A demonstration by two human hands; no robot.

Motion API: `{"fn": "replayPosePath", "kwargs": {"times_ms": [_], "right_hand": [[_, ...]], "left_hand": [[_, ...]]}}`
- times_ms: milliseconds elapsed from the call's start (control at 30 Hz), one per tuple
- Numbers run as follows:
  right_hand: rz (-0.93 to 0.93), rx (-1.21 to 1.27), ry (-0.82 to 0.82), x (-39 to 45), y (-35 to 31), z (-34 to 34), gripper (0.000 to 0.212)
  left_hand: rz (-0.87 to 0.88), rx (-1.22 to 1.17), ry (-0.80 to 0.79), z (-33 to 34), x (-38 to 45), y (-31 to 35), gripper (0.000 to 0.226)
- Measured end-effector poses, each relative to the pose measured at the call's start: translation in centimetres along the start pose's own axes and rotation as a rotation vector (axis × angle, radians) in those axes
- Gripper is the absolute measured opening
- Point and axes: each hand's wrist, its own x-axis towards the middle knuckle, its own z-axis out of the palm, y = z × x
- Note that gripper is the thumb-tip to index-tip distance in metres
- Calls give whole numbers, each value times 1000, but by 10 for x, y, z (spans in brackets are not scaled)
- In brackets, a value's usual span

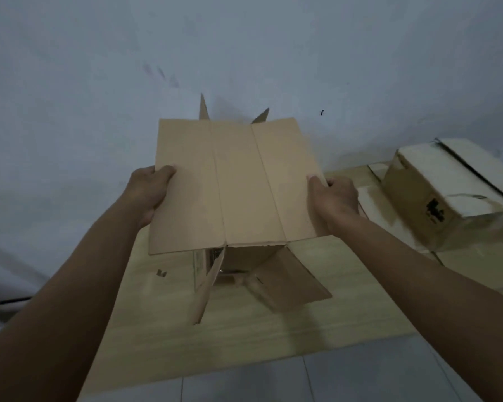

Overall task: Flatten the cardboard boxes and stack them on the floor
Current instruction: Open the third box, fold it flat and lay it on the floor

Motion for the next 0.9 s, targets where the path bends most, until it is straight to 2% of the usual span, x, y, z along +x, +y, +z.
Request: {"fn": "replayPosePath", "kwargs": {"times_ms": [167, 267, 400, 533, 733, 800, 900], "right_hand": [[66, -99, -141, -40, 30, 7, 57], [70, -167, -177, -67, 55, 8, 52], [69, -278, -205, -101, 83, 11, 47], [63, -361, -232, -129, 110, 24, 44], [67, -474, -215, -168, 140, 56, 46], [80, -506, -171, -175, 149, 65, 49], [62, -537, -73, -182, 160, 72, 51]], "left_hand": [[-151, 71, 12, -30, -37, -50, 34], [-207, 110, 25, -43, -55, -83, 45], [-258, 141, -2, -51, -76, -135, 32], [-327, 139, 14, -56, -89, -196, 32], [-331, 204, 145, -60, -100, -269, 39], [-325, 236, 162, -59, -97, -288, 48], [-292, 264, 184, -52, -93, -300, 44]]}}
